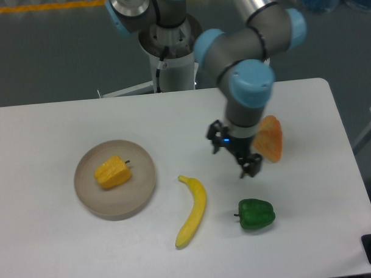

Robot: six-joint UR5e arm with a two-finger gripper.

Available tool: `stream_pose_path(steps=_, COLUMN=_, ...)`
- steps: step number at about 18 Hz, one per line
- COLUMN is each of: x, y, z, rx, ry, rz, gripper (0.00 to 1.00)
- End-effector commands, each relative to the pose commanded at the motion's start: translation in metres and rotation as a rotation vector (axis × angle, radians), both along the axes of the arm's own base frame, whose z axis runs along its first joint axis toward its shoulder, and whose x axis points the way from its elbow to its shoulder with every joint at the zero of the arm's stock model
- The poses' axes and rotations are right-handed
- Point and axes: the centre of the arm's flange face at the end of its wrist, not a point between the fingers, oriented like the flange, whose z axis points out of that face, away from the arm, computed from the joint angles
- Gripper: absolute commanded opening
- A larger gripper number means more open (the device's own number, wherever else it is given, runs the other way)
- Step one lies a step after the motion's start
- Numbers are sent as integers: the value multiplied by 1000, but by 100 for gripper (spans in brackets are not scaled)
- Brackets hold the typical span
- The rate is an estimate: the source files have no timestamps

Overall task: Pick up the yellow pepper from the plate
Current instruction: 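Move the open gripper over the yellow pepper on the plate, then lower the gripper and close it on the yellow pepper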

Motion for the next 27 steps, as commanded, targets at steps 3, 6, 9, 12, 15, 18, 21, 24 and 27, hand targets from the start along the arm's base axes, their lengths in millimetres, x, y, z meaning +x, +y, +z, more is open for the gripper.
stream_pose_path(steps=3, x=45, y=5, z=-2, rx=-10, ry=-8, rz=-8, gripper=100)
stream_pose_path(steps=6, x=99, y=12, z=-10, rx=-30, ry=-21, rz=-11, gripper=100)
stream_pose_path(steps=9, x=147, y=15, z=-24, rx=-58, ry=-28, rz=-20, gripper=100)
stream_pose_path(steps=12, x=163, y=20, z=-37, rx=-77, ry=-31, rz=-46, gripper=100)
stream_pose_path(steps=15, x=188, y=25, z=-54, rx=-107, ry=-34, rz=-59, gripper=100)
stream_pose_path(steps=18, x=207, y=31, z=-65, rx=-107, ry=-30, rz=-80, gripper=100)
stream_pose_path(steps=21, x=217, y=31, z=-70, rx=-113, ry=-29, rz=-94, gripper=100)
stream_pose_path(steps=24, x=225, y=33, z=-83, rx=-130, ry=-27, rz=-85, gripper=100)
stream_pose_path(steps=27, x=226, y=36, z=-90, rx=-142, ry=-29, rz=-74, gripper=100)
